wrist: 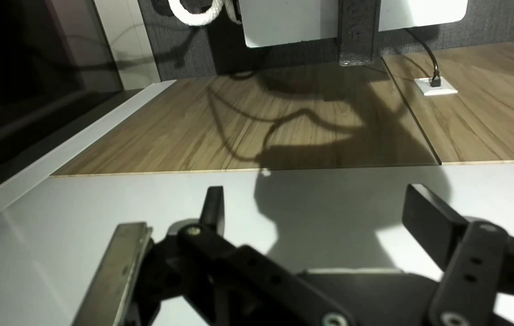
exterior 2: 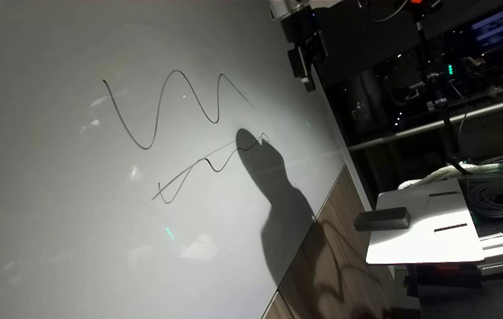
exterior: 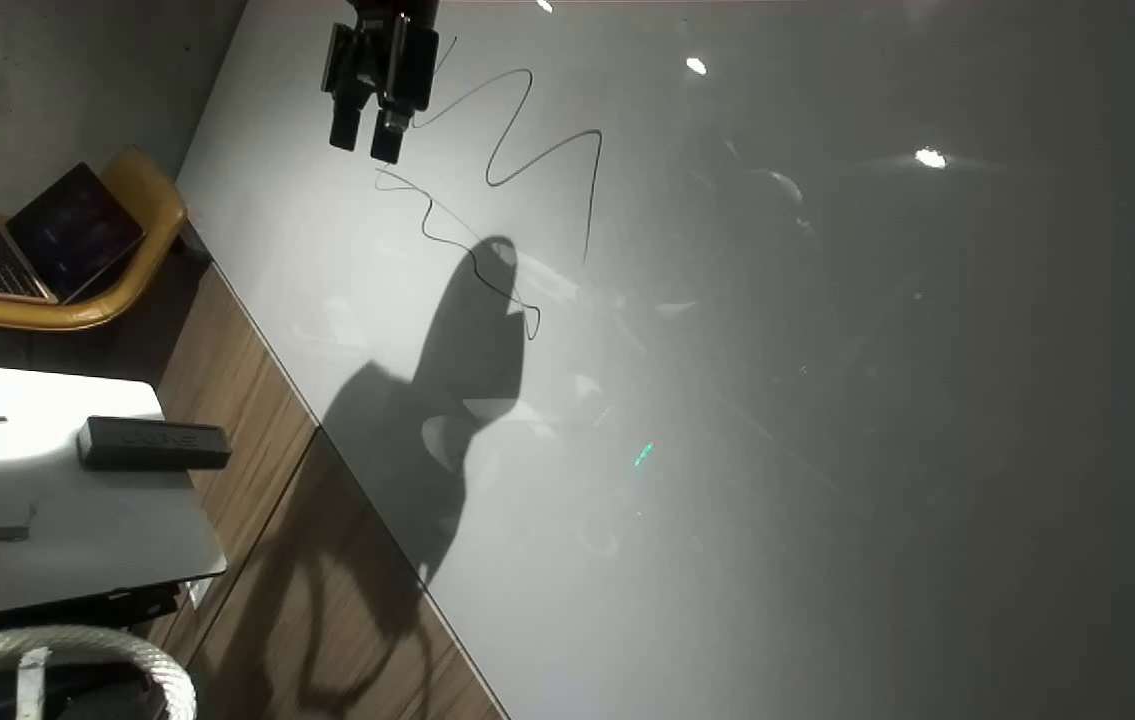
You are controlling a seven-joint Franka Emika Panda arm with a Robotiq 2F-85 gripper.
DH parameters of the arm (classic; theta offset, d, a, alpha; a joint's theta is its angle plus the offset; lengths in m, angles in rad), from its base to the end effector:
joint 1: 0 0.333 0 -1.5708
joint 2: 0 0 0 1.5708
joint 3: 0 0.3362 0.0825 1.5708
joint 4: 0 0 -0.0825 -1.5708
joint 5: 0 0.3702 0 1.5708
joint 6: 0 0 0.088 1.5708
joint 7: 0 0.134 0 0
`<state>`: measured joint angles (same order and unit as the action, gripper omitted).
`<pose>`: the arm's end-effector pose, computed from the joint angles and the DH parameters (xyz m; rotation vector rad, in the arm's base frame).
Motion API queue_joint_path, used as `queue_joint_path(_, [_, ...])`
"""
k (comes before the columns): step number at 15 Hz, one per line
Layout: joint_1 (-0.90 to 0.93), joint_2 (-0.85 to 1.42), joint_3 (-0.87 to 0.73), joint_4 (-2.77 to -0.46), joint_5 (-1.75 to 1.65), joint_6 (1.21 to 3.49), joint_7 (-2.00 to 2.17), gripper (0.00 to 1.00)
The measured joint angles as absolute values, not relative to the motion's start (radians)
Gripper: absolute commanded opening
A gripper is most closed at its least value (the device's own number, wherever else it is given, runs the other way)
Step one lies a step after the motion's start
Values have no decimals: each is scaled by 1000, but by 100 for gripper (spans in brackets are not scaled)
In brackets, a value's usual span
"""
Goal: Use the duster to wipe the whiteboard
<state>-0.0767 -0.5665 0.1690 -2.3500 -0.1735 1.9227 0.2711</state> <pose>0.3749 0.0273 0.5426 2.8917 -0.2166 0.2504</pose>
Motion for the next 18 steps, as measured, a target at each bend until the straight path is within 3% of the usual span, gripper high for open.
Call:
queue_joint_path(15, [-67,-558,169,-2351,-173,1928,271,100])
queue_joint_path(18, [-38,-502,169,-2351,-158,2023,277,100])
